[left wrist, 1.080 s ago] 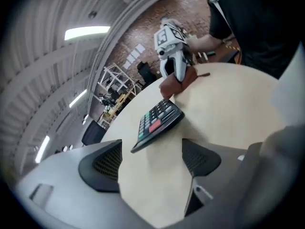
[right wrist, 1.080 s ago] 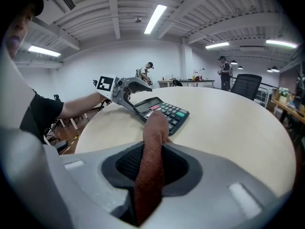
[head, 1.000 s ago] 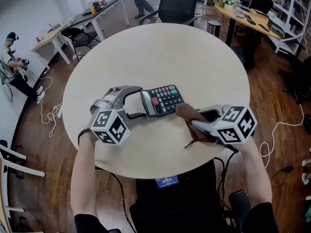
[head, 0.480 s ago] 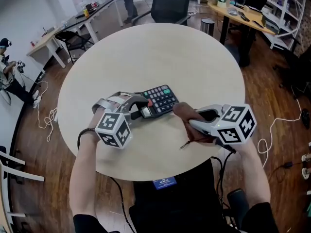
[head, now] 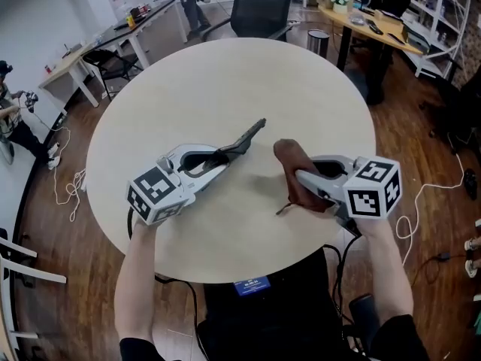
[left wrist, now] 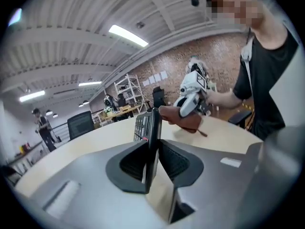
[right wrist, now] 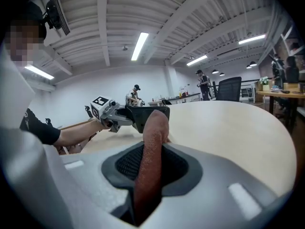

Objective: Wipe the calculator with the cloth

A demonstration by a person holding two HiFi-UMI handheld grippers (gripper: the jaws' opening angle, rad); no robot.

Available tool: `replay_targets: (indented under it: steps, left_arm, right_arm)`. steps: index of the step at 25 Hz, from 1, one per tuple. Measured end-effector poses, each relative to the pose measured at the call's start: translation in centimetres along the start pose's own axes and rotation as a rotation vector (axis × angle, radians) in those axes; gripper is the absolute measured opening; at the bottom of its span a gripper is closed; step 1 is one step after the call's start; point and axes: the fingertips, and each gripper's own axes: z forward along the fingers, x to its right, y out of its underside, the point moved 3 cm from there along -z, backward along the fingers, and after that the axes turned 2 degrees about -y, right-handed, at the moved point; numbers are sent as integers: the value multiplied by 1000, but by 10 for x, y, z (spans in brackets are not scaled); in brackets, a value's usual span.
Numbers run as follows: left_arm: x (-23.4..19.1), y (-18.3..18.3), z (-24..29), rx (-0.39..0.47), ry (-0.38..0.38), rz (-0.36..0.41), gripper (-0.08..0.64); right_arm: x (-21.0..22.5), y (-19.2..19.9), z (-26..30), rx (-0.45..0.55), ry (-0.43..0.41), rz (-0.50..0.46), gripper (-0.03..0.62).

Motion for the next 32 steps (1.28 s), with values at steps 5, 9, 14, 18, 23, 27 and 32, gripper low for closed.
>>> replay_targets:
  steps: [5, 9, 14, 18, 23, 27, 32]
  left_arm:
    - [-7, -13, -15, 197, 67, -384, 78]
    - [-18, -10, -32, 349, 139, -701, 75]
    - [-25, 8, -35, 445, 130, -1074, 75]
    - [-29, 30, -39, 517, 91, -1307, 77]
    - [-32, 37, -39, 583, 70, -1408, 78]
    - [-31, 36, -38, 603, 58, -1450, 78]
    - [-32, 39, -41, 595, 16, -1444, 86]
  right_arm:
    - [-1, -18, 4, 116, 16, 10, 100]
    - [-5, -32, 19, 144, 10, -5, 100]
    - [2, -41, 41, 116, 9, -3, 100]
    - [7, -47, 66, 88, 14, 20, 100]
    - [-18, -66, 100, 79, -50, 8, 100]
    - [-39, -86, 128, 108, -109, 10, 98]
    - [-20, -74, 148, 27, -42, -30, 98]
